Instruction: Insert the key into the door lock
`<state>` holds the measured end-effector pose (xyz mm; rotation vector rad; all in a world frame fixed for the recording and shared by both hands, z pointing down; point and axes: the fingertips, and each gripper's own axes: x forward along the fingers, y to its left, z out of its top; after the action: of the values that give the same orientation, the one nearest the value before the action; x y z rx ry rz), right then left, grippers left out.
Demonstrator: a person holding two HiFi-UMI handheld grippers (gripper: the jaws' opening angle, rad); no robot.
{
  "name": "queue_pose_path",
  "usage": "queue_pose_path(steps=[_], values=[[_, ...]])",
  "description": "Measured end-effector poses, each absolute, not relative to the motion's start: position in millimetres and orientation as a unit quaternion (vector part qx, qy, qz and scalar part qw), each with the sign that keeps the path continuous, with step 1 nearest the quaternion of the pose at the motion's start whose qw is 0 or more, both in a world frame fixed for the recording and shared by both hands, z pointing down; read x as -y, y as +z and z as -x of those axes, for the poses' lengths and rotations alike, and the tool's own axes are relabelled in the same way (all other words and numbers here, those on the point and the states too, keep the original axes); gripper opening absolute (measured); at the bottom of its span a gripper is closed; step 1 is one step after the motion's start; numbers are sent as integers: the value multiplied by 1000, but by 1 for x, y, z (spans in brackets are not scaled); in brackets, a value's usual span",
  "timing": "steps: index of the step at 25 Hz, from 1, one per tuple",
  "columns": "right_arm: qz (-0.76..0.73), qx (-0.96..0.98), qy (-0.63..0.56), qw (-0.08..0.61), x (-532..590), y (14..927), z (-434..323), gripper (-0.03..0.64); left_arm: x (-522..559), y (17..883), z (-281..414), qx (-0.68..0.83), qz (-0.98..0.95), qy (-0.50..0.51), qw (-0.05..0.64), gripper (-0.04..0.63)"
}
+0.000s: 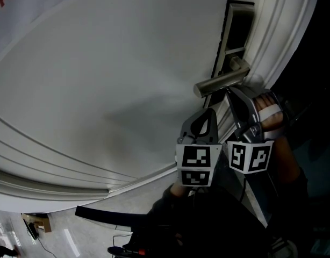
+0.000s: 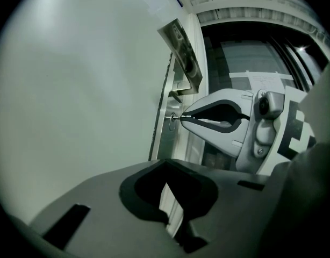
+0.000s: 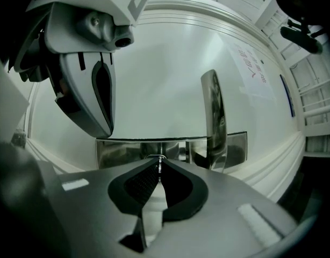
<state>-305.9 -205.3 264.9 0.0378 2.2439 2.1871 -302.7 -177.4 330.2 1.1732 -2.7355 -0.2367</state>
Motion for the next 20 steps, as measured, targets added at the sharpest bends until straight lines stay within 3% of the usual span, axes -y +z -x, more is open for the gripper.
queue_pose_path(steps=[20], values=[[-12,-714,700,3,206,264,307,12,178,330,304,912,-394,-82,78,0]])
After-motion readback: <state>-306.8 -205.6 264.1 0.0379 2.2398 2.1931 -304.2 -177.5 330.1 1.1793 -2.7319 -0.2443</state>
